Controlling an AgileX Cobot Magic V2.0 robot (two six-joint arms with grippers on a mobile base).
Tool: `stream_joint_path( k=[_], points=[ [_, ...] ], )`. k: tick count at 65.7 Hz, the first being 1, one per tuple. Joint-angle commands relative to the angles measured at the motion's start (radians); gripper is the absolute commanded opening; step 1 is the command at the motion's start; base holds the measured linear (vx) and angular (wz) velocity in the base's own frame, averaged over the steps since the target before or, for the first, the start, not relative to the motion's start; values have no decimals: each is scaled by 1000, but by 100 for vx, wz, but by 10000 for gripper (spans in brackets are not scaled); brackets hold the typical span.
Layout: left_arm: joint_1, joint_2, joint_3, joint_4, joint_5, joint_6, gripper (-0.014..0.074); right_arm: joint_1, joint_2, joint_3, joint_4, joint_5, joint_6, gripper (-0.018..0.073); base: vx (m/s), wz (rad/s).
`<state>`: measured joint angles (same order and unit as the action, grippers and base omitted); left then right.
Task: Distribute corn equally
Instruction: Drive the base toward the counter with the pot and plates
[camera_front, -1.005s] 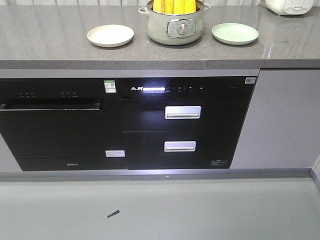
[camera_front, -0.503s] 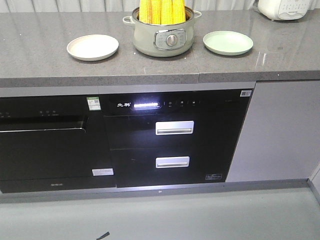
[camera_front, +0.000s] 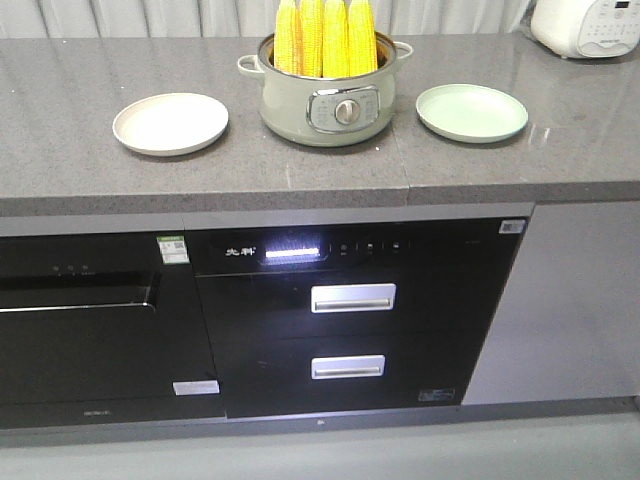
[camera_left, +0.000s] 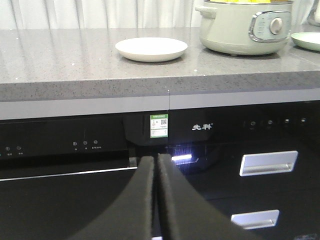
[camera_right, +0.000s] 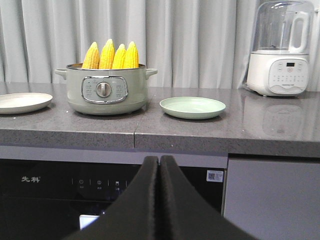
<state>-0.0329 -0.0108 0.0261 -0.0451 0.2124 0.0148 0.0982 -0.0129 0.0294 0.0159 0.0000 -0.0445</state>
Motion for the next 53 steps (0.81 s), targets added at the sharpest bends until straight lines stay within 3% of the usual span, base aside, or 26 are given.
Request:
stream_joint_path(
  k=[1,53],
  points=[
    [3,-25,31,-9,-72,-5,-6,-4,-6,14,-7,-74,-9,-9,26,6],
    [3,-25,31,-9,-72,-5,-6,-4,-6,14,-7,-74,-9,-9,25,0]
  ],
)
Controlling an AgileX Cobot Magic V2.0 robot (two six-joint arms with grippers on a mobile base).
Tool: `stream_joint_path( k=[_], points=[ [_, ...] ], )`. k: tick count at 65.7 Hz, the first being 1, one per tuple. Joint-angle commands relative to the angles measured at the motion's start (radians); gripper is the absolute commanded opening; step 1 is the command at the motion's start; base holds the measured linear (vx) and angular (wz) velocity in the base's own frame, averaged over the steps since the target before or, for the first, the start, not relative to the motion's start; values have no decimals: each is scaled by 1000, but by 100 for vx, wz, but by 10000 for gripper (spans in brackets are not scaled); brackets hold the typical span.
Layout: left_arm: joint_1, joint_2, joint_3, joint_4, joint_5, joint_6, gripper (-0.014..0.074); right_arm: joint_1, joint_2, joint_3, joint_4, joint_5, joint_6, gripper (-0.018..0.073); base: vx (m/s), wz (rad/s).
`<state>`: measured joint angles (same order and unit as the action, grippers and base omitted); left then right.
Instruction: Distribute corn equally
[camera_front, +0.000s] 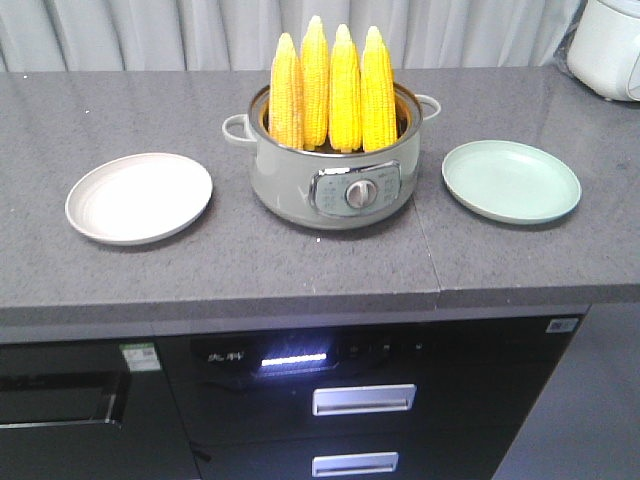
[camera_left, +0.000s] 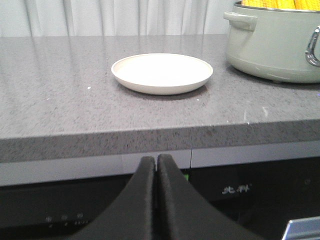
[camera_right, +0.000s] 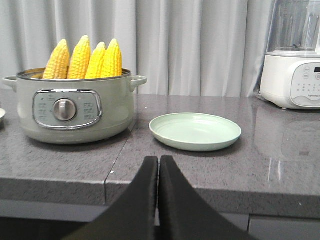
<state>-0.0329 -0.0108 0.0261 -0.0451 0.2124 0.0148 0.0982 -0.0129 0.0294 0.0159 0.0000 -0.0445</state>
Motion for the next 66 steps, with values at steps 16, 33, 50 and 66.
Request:
stream_joint_path(
  k=[16,33,50,66],
  points=[
    [3,-25,31,-9,-72,-5,-6,-4,-6,14,-7,-74,-9,-9,24,-4],
    [3,-25,31,-9,-72,-5,-6,-4,-6,14,-7,-74,-9,-9,20,-2],
    [3,-25,31,-9,-72,-5,-6,-4,-6,14,-7,-74,-9,-9,13,1],
    [3,-25,31,-9,-72,-5,-6,-4,-6,14,-7,-74,-9,-9,9,1]
  ],
)
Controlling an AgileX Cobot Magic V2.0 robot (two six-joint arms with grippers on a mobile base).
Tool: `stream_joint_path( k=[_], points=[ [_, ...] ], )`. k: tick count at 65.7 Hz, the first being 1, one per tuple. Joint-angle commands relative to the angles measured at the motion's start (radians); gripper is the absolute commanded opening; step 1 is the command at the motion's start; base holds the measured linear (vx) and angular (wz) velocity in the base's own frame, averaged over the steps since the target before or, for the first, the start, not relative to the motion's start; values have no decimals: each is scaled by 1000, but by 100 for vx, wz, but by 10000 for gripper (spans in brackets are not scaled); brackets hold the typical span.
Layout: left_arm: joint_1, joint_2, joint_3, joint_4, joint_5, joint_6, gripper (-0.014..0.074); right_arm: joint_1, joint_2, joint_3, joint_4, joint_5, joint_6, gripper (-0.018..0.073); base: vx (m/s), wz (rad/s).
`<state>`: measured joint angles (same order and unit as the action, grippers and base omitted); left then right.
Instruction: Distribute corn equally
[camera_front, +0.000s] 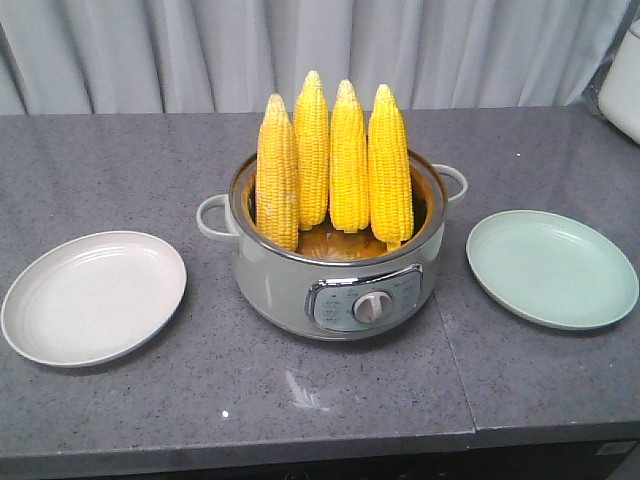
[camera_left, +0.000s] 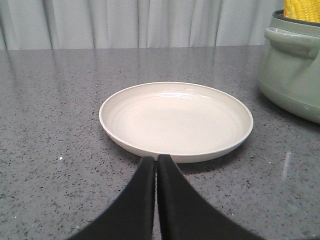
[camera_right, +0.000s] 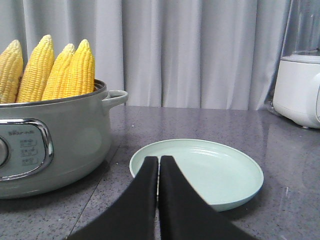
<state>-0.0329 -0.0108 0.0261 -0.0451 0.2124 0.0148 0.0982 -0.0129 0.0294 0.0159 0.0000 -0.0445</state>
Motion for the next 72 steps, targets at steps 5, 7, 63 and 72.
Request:
stream_joint_path(
  k=[5,7,63,72],
  points=[
    [3,-25,31,-9,-72,-5,-6,-4,-6,14,-7,-74,-9,-9,6,1],
    [3,-25,31,-9,-72,-5,-6,-4,-6,14,-7,-74,-9,-9,5,2],
    [3,-25,31,-9,-72,-5,-6,-4,-6,14,-7,-74,-9,-9,2,1],
    [3,-25,31,-9,-72,-5,-6,-4,-6,14,-7,-74,-9,-9,0,0]
  ],
)
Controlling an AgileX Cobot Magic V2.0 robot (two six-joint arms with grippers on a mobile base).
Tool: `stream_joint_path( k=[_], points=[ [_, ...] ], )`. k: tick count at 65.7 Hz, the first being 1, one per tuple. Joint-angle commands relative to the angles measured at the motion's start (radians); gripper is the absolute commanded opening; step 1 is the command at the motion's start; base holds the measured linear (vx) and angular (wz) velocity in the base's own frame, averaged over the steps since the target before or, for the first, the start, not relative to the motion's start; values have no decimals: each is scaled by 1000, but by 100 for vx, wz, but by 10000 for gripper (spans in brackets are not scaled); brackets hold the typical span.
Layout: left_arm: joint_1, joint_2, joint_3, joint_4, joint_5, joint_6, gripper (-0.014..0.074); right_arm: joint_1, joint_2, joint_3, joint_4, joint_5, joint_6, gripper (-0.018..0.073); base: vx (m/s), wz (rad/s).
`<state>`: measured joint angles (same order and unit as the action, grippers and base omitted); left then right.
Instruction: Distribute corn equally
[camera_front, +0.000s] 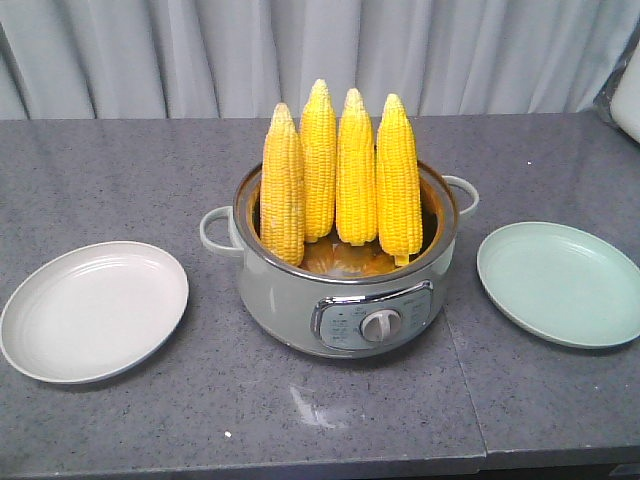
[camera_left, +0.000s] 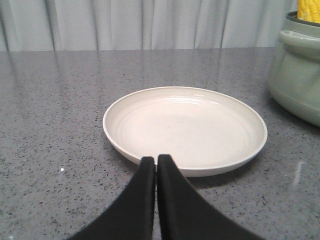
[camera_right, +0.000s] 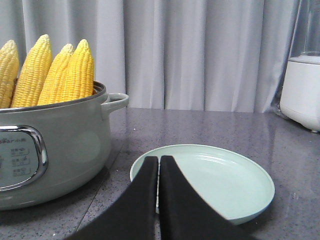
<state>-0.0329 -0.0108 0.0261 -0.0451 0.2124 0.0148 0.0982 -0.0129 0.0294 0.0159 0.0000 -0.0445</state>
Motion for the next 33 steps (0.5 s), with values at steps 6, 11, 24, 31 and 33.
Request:
stream_joint_path(
  k=[6,11,24,31,33],
  points=[
    [3,-25,31,-9,-72,-5,-6,-4,-6,14,-7,-74,-9,-9,0,-1],
    [3,-25,31,-9,-72,-5,-6,-4,-6,14,-7,-74,-9,-9,1,0],
    [3,-25,31,-9,-72,-5,-6,-4,-6,14,-7,-74,-9,-9,0,1],
    [3,-25,31,-9,-72,-5,-6,-4,-6,14,-7,-74,-9,-9,0,0],
    [3,-25,31,-9,-72,-5,-6,-4,-6,14,-7,-74,-9,-9,0,0]
  ],
)
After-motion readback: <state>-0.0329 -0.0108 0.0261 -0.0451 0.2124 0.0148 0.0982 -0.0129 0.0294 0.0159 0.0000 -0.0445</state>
